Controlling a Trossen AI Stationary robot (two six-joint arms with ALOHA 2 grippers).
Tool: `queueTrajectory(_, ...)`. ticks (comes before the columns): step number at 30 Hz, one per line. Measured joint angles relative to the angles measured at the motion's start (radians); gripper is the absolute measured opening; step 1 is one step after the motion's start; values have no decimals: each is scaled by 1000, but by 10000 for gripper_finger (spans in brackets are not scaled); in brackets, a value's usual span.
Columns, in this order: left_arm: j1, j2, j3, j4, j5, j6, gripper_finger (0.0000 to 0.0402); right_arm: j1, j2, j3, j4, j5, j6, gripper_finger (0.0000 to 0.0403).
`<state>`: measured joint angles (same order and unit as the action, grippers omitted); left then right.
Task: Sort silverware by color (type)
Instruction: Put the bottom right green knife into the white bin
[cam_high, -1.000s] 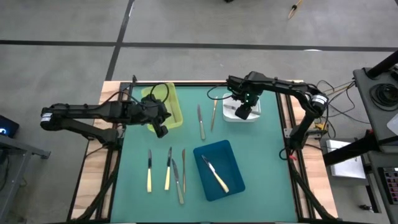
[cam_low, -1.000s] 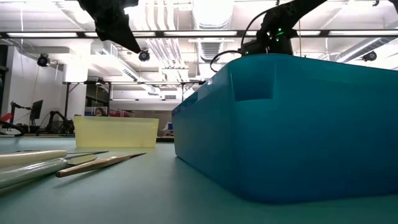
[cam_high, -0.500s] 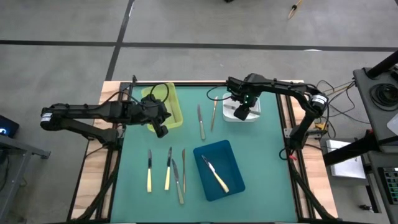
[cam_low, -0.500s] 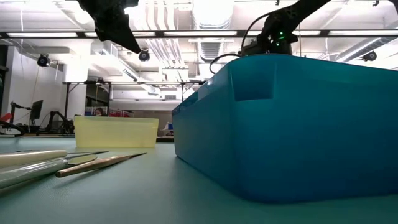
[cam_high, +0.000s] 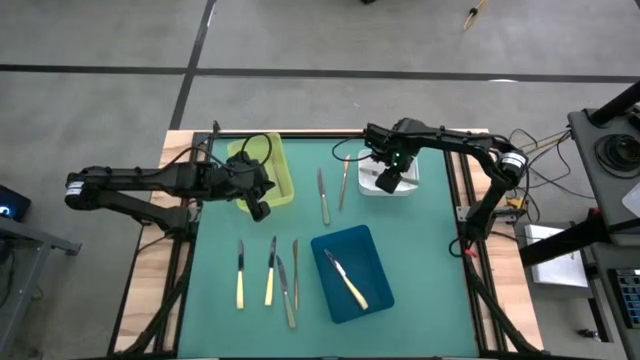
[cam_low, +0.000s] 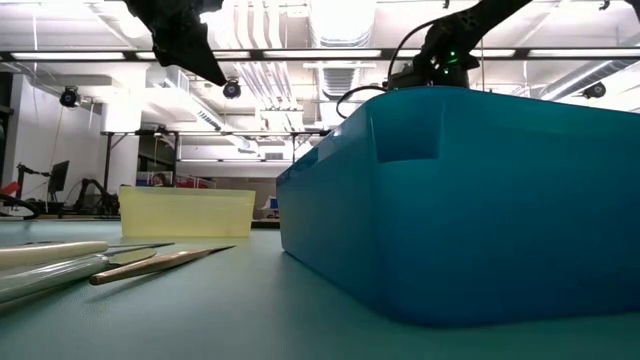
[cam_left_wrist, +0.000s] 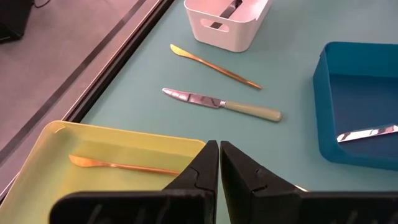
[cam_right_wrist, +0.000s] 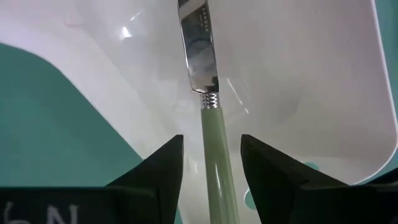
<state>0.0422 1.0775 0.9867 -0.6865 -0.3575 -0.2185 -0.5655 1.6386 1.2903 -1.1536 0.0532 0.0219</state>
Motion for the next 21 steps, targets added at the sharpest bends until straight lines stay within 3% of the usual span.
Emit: queueTrajectory(21, 0, 0, 0, -3, 0, -1, 0, 0, 0, -9, 20, 0, 0, 150)
